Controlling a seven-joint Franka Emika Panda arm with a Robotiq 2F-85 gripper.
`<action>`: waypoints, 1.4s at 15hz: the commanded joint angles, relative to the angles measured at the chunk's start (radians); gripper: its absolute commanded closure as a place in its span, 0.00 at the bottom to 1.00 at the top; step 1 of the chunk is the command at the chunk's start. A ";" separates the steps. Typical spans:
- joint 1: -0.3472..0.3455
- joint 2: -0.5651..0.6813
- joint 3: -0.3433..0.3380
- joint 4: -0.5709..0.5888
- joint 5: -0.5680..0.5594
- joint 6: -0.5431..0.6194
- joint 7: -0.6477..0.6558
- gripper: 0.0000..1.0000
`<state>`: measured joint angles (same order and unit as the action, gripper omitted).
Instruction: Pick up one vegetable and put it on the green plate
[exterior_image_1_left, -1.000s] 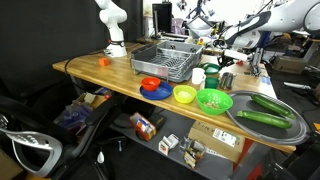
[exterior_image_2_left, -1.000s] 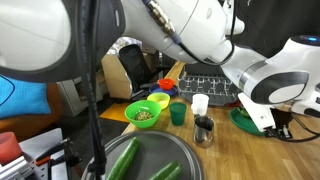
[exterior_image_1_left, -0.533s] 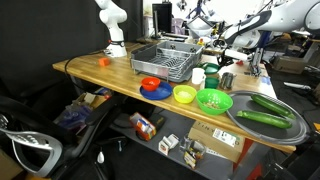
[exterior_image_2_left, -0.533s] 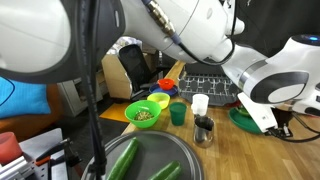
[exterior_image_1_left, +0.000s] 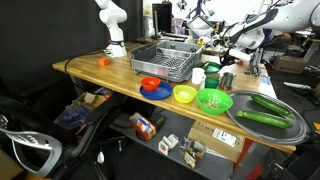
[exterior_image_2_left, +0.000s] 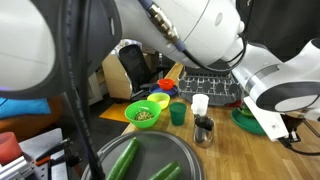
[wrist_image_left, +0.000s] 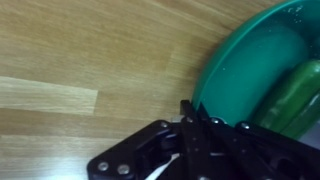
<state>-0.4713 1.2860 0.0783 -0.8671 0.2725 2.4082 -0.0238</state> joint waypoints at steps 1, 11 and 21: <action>-0.054 -0.046 0.066 -0.083 0.048 0.029 -0.082 0.99; -0.143 -0.089 0.146 -0.140 0.063 0.024 -0.163 0.99; -0.174 -0.263 0.176 -0.348 0.053 0.031 -0.209 0.99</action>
<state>-0.6163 1.1172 0.2296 -1.0771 0.3090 2.4207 -0.1890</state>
